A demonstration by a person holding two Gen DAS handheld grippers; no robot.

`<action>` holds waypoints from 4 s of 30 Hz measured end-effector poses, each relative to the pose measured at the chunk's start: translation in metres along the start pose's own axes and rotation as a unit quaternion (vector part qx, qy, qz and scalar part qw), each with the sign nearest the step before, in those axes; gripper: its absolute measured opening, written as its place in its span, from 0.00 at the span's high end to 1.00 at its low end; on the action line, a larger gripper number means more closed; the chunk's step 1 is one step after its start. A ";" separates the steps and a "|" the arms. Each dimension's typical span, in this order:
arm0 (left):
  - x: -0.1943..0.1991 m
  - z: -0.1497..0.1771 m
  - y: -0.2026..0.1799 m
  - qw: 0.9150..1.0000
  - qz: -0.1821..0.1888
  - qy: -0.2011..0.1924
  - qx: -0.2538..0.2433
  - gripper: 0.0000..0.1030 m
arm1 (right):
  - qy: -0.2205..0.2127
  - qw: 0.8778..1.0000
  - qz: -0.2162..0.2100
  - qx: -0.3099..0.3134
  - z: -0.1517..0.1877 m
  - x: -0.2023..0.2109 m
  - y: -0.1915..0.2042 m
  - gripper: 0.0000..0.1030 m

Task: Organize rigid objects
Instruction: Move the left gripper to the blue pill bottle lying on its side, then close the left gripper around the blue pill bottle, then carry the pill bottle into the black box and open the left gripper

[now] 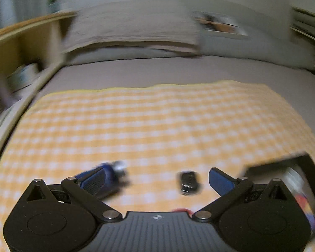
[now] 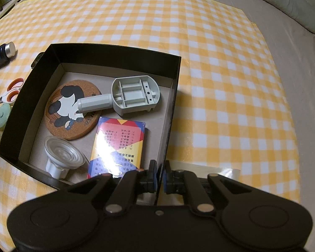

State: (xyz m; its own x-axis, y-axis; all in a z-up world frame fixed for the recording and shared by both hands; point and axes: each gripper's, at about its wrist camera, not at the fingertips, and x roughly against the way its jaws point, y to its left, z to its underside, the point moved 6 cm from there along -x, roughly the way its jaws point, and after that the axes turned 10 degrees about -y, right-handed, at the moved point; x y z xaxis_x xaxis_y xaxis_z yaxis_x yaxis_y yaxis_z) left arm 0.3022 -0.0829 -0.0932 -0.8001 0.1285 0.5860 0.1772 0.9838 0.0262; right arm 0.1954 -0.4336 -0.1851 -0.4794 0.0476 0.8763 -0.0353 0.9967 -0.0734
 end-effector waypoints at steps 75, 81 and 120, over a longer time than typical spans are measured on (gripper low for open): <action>-0.011 0.006 -0.157 0.984 0.123 0.100 0.076 0.09 | 0.000 1.000 -0.010 -0.005 0.001 -0.001 0.001 0.93; -0.022 0.004 -0.170 0.986 0.118 0.089 0.075 0.10 | 0.000 1.000 -0.010 -0.003 0.002 -0.001 0.001 0.93; -0.002 0.012 -0.182 0.973 0.208 0.098 -0.001 0.16 | 0.001 1.000 -0.010 -0.001 0.001 0.001 0.001 0.94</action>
State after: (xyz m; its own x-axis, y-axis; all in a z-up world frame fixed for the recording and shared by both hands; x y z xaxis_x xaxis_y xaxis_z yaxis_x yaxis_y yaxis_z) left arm 0.2646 -0.2605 -0.1086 -0.5334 0.4898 0.6896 0.4639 0.8511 -0.2457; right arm 0.1942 -0.4327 -0.1851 -0.4774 0.0276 0.8782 -0.0431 0.9976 -0.0548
